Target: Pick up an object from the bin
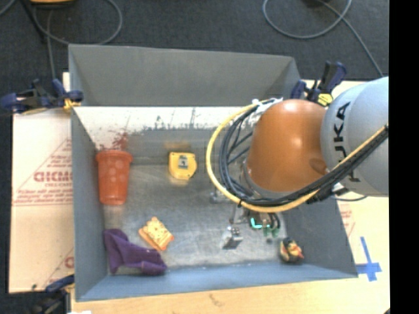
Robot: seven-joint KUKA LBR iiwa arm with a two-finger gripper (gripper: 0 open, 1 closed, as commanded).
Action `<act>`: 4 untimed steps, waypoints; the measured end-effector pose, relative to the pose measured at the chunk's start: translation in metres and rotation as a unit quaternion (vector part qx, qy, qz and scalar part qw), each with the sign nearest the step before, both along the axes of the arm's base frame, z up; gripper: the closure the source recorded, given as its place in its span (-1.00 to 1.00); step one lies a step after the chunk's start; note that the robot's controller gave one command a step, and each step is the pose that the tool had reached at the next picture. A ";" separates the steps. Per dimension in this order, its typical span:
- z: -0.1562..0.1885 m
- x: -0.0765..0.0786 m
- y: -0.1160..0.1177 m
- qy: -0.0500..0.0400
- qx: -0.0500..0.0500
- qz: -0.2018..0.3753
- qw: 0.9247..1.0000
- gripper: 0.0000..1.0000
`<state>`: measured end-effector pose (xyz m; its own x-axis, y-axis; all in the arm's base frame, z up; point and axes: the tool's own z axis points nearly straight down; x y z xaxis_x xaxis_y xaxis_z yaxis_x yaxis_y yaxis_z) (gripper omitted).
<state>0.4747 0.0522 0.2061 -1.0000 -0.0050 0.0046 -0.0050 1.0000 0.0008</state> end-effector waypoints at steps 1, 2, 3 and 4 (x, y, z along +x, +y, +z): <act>0.003 0.002 0.000 -0.004 0.000 -0.001 1.000 -1.00; -0.013 0.021 0.034 -0.006 -0.001 0.039 0.999 -1.00; -0.043 0.035 0.053 -0.004 0.001 0.036 0.999 -1.00; -0.059 0.048 0.059 -0.004 0.000 0.015 1.000 -1.00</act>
Offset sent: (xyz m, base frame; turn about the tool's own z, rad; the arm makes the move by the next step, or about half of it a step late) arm 0.0684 0.1367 -0.0628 -0.3270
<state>0.5223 0.1116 0.1471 -0.9994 -0.0349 -0.0027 -0.0349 0.9994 0.0002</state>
